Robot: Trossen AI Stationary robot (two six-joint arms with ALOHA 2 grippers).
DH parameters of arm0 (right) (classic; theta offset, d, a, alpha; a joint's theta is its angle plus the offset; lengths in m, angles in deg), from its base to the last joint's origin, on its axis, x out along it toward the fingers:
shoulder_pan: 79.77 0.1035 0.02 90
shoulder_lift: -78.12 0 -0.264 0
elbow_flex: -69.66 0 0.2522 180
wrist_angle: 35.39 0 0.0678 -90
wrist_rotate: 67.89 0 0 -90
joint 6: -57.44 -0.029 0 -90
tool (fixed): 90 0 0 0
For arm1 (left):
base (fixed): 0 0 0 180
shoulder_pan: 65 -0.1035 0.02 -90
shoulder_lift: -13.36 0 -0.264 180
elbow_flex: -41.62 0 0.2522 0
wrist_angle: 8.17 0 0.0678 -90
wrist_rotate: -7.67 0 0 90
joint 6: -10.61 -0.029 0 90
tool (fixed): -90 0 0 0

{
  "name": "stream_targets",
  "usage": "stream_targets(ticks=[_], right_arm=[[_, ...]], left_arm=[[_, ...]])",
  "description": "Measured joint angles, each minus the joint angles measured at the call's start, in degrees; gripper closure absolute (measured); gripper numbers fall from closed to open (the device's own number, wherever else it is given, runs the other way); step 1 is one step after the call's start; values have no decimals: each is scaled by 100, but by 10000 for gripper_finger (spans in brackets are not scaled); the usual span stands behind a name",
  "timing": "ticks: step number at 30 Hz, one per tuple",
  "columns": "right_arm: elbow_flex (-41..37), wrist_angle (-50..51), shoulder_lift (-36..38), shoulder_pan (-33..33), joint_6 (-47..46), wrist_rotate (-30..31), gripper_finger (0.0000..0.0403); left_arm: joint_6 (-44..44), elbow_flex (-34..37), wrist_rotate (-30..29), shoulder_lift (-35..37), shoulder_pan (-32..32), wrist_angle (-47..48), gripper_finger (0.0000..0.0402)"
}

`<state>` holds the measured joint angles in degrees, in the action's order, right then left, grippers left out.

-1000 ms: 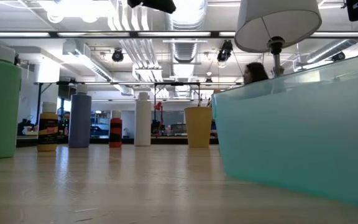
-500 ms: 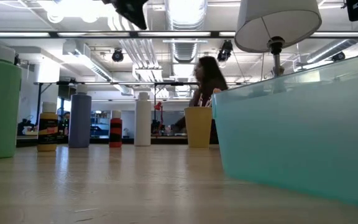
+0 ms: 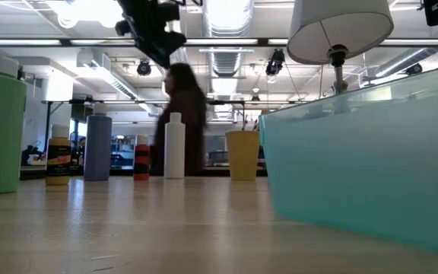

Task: Pick & Place Paint Supplies
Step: Put the big pink paint bottle into the green bin

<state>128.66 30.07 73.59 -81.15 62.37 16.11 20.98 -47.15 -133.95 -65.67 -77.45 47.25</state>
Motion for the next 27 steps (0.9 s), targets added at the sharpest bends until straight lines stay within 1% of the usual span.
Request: stream_targets(ticks=[2, 7, 9, 12, 14, 18, 20, 21, 24, 27], right_arm=[[-1, 1, -2, 1, 0, 0, 394], [0, 0, 0, 0, 2, 0, 394], [-2, 0, -1, 2, 2, 0, 394], [-2, 0, 0, 0, 1, 0, 394], [-2, 1, -1, 1, 1, 0, 394], [-2, 0, -1, 1, 1, 0, 394], [-2, 0, -1, 0, 0, 0, 394], [-2, 0, 0, 0, 0, 0, 394], [-2, 0, 0, 1, 1, 0, 394], [-2, 0, 0, 1, 1, 0, 394]], left_arm=[[-147, 201, 398, 0, -173, -335, 305], [-737, 767, 1690, -1, -536, -1560, 305], [-890, 941, 2046, -2, -592, -2043, 305], [-962, 1097, 2409, -2, -603, -2592, 305], [-990, 1162, 2795, -2, -579, -2984, 305], [-1090, 1277, 4079, 0, -509, -3633, 305], [-1321, 1311, 4545, 2, -456, -3825, 305], [-1398, 1338, 4645, 24, -419, -3933, 305], [-1531, 1537, 4665, 191, -291, -4476, 305], [-1597, 2030, 4663, 523, -127, -5261, 305]])
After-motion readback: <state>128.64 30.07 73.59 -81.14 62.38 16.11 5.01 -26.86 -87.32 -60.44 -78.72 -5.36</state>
